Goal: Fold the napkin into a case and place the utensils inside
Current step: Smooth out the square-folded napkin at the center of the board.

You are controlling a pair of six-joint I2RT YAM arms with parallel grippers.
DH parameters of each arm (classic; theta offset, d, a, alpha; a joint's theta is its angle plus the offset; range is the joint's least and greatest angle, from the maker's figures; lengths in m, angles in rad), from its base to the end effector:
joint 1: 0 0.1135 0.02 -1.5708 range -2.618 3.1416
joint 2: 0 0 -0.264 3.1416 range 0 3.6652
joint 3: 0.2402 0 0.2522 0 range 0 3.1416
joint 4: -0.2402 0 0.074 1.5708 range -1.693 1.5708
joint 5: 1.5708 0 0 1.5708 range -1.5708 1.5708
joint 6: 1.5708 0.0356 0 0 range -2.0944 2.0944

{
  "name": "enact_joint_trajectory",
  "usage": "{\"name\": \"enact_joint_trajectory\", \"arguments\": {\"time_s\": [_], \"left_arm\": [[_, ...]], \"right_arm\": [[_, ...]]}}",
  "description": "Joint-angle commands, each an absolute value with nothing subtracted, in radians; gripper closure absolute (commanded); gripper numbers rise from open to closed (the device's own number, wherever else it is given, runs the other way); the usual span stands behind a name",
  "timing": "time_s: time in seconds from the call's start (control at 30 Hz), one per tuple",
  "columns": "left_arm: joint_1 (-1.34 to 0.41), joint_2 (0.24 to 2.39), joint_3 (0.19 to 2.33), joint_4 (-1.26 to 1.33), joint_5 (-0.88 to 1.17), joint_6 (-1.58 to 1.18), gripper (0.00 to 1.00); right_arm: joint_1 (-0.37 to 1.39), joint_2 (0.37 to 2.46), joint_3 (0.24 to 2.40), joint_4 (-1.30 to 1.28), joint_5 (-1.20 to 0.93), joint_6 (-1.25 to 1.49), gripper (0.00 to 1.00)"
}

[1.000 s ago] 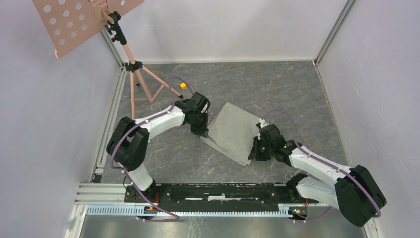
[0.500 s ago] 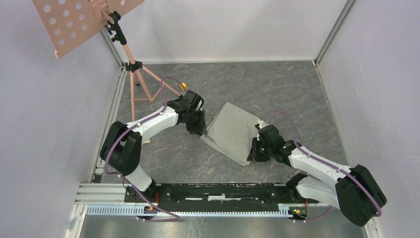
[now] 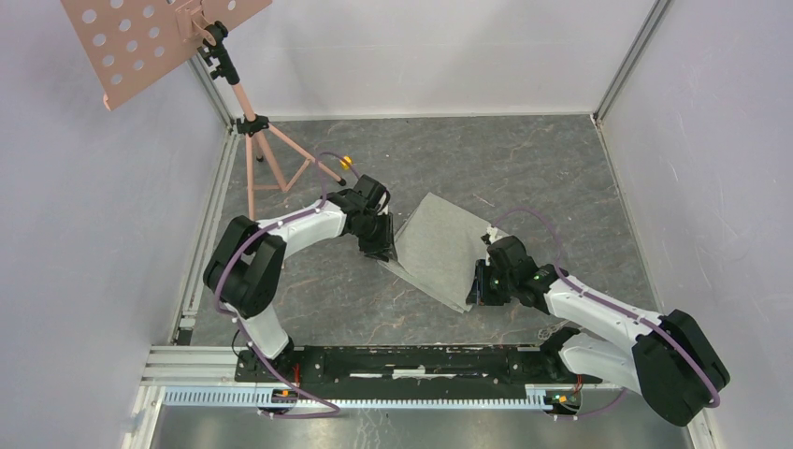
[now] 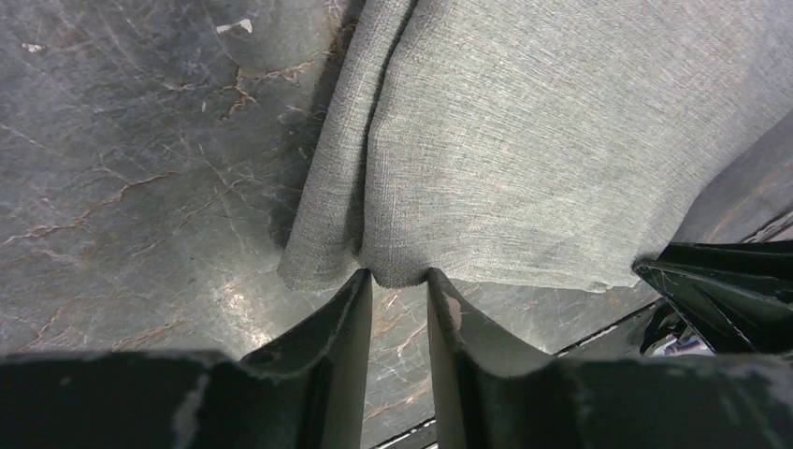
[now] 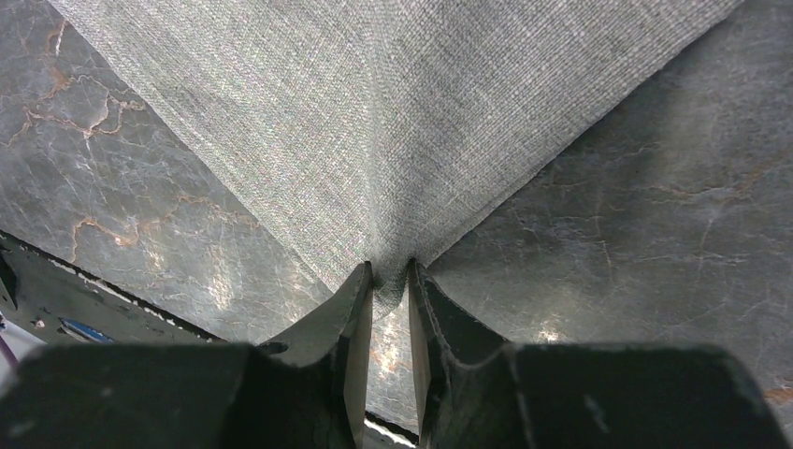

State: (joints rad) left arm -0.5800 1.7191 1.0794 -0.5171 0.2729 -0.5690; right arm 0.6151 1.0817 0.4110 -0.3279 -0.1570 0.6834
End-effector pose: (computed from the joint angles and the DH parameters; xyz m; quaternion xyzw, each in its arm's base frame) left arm 0.2749 -0.1916 0.1774 0.0333 0.9694 -0.2224 0.0986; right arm 0.1473 0.1109 0.1495 0.0105 0.9566 0.2300 0.1786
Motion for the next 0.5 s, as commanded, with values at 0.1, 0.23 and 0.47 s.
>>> {"name": "enact_joint_trajectory", "arguments": {"time_s": [0.1,0.23,0.47], "left_arm": [[-0.582,1.716,1.118,-0.513,0.263,-0.544,0.88],[-0.581,1.671,1.139,-0.561,0.240,-0.529,0.98],[-0.579,1.600,1.131,-0.602,0.212,-0.527,0.98]], "right_arm": [[0.621,1.095,0.425,-0.306,-0.162,0.672,0.75],[0.621,1.081,0.448,-0.328,-0.163,0.654,0.81],[0.621,1.062,0.482,-0.346,-0.169,0.642,0.90]]}}
